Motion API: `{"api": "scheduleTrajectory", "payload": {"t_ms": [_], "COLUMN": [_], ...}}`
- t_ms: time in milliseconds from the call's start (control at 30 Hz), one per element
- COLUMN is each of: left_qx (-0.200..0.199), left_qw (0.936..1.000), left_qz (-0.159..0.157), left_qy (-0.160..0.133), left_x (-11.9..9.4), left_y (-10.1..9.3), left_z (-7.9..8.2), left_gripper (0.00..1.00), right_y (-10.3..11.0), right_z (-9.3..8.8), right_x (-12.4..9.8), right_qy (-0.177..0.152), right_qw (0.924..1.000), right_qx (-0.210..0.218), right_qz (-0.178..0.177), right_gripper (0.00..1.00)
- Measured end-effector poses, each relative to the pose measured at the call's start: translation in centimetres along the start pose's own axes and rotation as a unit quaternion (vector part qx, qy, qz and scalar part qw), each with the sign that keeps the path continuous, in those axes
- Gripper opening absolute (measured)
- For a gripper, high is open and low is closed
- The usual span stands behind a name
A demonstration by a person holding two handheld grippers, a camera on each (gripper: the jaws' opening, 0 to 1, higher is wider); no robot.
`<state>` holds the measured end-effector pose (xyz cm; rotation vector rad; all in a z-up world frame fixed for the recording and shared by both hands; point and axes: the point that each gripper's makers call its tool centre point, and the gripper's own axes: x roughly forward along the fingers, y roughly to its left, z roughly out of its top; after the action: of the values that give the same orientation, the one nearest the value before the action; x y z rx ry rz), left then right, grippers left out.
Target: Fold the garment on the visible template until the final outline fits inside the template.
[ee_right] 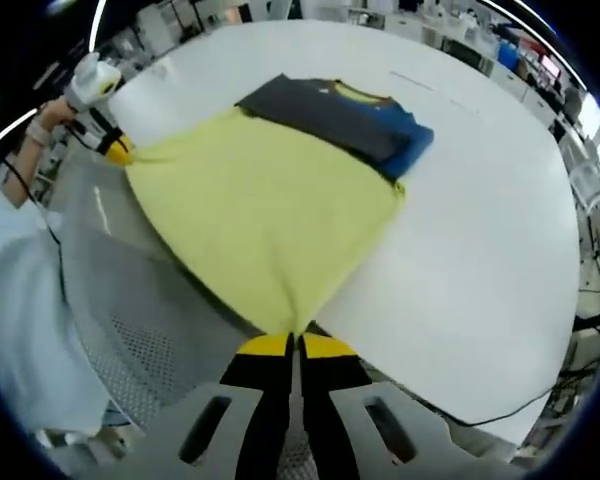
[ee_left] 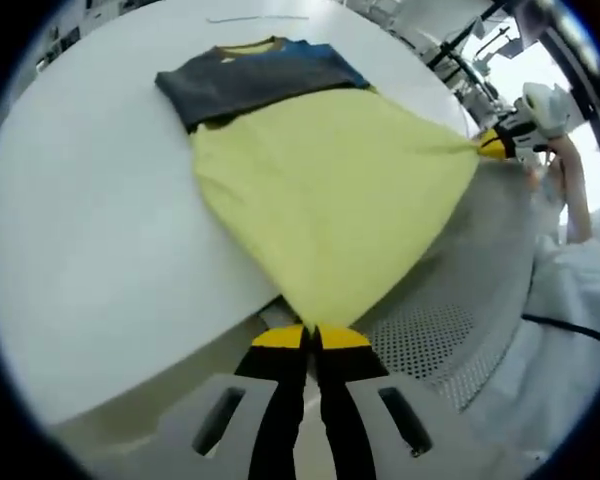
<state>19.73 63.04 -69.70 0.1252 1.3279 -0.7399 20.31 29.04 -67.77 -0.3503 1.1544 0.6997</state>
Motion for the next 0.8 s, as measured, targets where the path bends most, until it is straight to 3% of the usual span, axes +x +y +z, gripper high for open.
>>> {"api": "scheduleTrajectory", "payload": {"t_ms": [567, 800], "left_qx": [-0.008, 0.002], "left_qw": [0.9999, 0.9997], "left_qz": [0.0, 0.01], "left_qy": [-0.013, -0.02], "left_x": [-2.9, -4.8], "left_y": [-2.3, -3.2], "left_z": [-1.3, -1.7], "left_gripper": [0.0, 0.0], "right_y": [1.8, 3.0], "right_z": [-1.1, -1.5], "right_x": [-2.5, -4.6], "right_qy": [0.004, -0.004], "right_qw": [0.9999, 1.0], "right_qx": [0.008, 0.004], "right_qz": [0.006, 0.004], "right_gripper": [0.03, 0.03]}}
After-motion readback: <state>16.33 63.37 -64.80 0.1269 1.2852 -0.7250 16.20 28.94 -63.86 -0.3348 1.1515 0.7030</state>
